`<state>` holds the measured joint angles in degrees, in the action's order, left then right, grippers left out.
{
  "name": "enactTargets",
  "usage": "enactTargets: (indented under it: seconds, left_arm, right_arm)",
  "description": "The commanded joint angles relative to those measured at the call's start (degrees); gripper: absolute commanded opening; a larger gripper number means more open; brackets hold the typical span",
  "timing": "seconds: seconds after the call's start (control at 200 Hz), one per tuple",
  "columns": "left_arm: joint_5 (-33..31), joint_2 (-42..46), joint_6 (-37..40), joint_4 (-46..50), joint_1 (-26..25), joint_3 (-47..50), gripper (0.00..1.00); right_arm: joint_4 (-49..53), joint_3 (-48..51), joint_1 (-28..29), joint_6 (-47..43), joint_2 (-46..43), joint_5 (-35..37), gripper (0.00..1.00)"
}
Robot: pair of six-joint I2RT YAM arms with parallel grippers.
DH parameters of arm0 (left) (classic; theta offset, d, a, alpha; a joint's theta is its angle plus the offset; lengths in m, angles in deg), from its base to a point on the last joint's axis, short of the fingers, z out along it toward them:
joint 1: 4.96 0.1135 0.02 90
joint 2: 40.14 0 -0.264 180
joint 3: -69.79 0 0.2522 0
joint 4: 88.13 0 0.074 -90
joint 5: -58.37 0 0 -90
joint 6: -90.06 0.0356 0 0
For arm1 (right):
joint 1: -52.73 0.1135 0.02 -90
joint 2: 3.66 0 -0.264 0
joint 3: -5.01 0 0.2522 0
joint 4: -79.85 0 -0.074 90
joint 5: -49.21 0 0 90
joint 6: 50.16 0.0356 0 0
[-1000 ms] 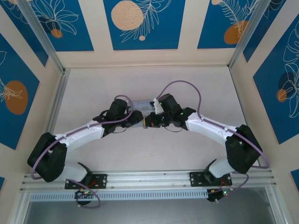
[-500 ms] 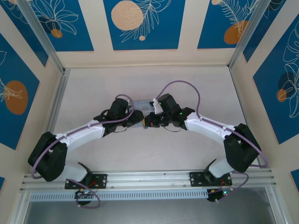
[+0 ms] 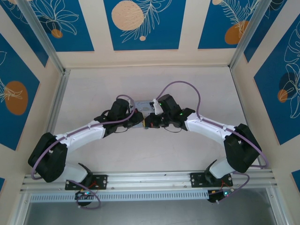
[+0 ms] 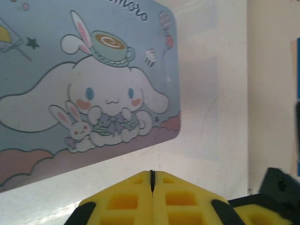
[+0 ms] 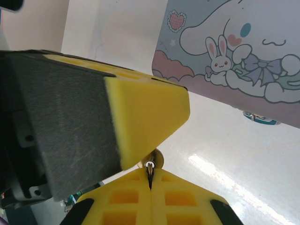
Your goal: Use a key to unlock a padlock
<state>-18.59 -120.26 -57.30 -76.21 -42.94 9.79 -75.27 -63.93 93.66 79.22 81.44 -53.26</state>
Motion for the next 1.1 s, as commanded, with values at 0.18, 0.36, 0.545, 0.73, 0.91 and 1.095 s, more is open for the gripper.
enactTargets:
  seconds: [0.18, 0.36, 0.545, 0.73, 0.91, 1.095]
  left_arm:
    - [-4.0, 0.1, 4.0, 2.5, -0.6, -2.6, 0.00]
    - [-6.7, 1.8, 9.3, 2.1, -0.3, -3.1, 0.00]
    - [-6.6, 2.5, 14.0, -2.6, -0.1, -3.2, 0.00]
    - [-4.2, 2.6, 15.4, -12.6, -0.1, -1.6, 0.00]
    - [-1.9, 1.6, 12.5, -17.4, 0.0, -1.5, 0.00]
    - [-1.0, 1.3, 8.6, -21.5, 0.0, -0.5, 0.00]
  right_arm:
    - [-0.2, 2.6, -3.8, 3.0, -5.2, -1.9, 0.82]
    - [-2.0, 6.9, -11.4, 6.6, -9.5, -7.2, 0.98]
    - [-6.7, 8.0, -15.0, 8.2, -9.0, -12.2, 0.93]
    - [-21.3, 10.1, -15.4, 13.4, -7.7, -19.2, 0.68]
    - [-30.8, 10.0, -15.3, 15.5, -5.2, -21.9, 0.53]
    - [-39.3, 10.1, -15.0, 18.2, -2.0, -23.6, 0.51]
